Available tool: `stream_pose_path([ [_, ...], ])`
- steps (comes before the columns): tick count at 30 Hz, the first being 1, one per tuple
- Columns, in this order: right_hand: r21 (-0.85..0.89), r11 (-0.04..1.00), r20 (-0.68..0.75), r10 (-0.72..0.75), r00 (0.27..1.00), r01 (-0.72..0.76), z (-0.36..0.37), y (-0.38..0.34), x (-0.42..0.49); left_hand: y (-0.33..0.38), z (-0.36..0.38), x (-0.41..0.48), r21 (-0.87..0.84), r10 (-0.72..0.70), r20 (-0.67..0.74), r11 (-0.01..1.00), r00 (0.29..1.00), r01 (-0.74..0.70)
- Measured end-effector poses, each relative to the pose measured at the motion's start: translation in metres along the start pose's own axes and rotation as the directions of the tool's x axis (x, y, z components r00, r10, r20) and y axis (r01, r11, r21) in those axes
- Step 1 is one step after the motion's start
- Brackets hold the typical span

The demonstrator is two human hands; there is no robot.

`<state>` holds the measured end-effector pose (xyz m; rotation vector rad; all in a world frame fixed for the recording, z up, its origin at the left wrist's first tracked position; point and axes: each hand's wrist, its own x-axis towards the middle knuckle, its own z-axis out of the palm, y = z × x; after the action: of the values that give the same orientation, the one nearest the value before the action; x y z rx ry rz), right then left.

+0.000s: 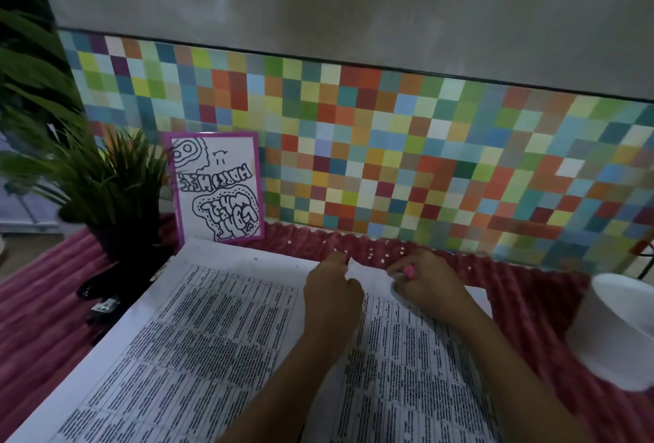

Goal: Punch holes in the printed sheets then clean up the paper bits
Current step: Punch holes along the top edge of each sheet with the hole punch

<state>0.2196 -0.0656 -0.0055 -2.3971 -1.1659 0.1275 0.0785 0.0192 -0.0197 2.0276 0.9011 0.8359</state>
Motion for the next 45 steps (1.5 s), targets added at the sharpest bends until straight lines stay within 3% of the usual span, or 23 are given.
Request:
stream_pose_path([
  [12, 0.025, 0.999, -0.116, -0.031, 0.993, 0.034, 0.000, -0.001, -0.003, 0.001, -0.005, 0.005, 0.052, -0.065, 0.009, 0.997, 0.998, 0.065],
  [19, 0.264, 0.964, -0.142, 0.005, 0.990, 0.033, -0.015, -0.007, -0.007, -0.004, -0.003, 0.007, -0.019, -0.014, 0.023, 1.000, 1.000, 0.014],
  [22, 0.393, 0.919, -0.089, 0.018, 0.996, 0.019, -0.026, -0.007, -0.012, -0.002, -0.003, 0.007, -0.115, -0.047, 0.092, 0.992, 0.995, 0.058],
  [26, 0.494, 0.870, -0.050, 0.012, 0.999, 0.014, -0.029, -0.004, -0.011, -0.002, -0.002, 0.009, -0.096, -0.011, 0.124, 0.995, 0.992, 0.023],
  [31, 0.321, 0.947, 0.000, -0.030, 1.000, 0.028, -0.018, -0.012, -0.009, 0.001, 0.001, 0.005, -0.246, 0.026, 0.079, 0.969, 0.997, -0.005],
  [40, 0.208, 0.957, -0.294, -0.138, 0.946, 0.204, 0.003, -0.022, -0.026, -0.010, 0.006, 0.011, -0.461, -0.098, 0.099, 0.877, 0.990, 0.133],
  [45, 0.186, 0.950, -0.280, -0.194, 0.940, 0.252, 0.002, -0.025, -0.027, -0.011, 0.011, 0.010, -0.470, -0.022, 0.132, 0.879, 0.991, 0.082],
])
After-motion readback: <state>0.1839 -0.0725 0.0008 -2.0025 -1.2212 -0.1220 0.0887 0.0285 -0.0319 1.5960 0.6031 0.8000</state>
